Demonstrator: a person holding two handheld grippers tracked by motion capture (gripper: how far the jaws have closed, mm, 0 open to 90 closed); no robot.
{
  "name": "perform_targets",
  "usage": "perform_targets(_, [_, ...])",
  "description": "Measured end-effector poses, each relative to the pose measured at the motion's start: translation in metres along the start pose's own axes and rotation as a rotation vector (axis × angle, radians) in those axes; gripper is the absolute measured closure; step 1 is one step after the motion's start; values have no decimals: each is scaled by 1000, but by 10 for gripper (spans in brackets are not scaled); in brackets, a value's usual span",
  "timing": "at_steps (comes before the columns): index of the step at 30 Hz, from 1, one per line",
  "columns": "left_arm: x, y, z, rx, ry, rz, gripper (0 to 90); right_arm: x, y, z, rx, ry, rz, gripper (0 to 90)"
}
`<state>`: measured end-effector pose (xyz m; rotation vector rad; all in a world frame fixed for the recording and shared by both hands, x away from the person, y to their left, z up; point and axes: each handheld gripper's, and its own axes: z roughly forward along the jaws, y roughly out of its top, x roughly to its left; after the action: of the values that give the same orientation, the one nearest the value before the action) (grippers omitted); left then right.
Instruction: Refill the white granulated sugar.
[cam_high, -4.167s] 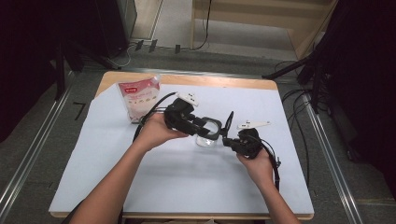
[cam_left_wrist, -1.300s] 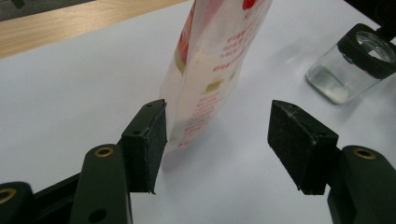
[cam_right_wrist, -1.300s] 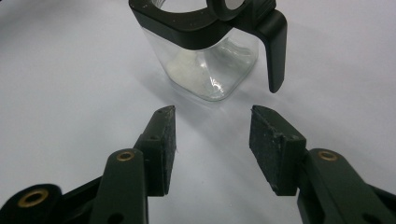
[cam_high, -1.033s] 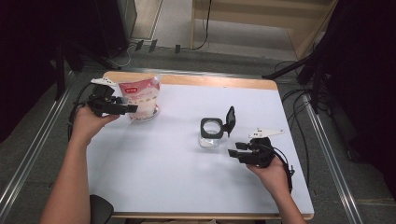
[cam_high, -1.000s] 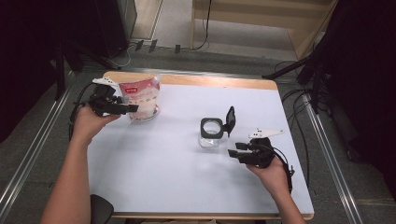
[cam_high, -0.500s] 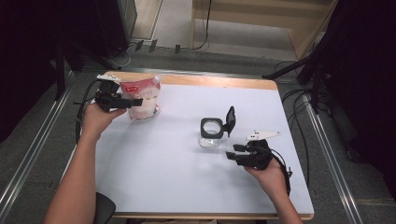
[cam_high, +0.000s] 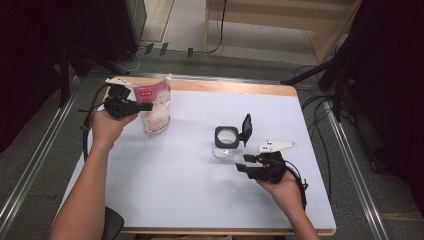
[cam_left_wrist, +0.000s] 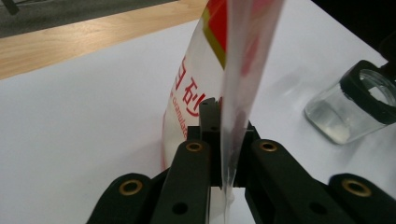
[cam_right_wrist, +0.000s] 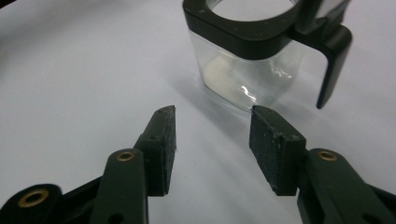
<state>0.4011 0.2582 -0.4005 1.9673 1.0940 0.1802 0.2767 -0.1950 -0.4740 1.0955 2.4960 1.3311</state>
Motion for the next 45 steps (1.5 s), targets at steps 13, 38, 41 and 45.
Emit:
perform_targets(13, [-32,19,-15,23,-94,29,900,21,8,10,-11,33,-55,518])
perform_targets(38, [-84,33,-28,24,-202,90,900,49,16,41,-25,83,-88,524])
perform_targets(41, [-91,33,-28,31,-217,100,900,52,17,46,-27,94,-91,524])
perform_targets(45, [-99,32,-28,41,-233,111,900,54,18,52,-25,100,-86,524])
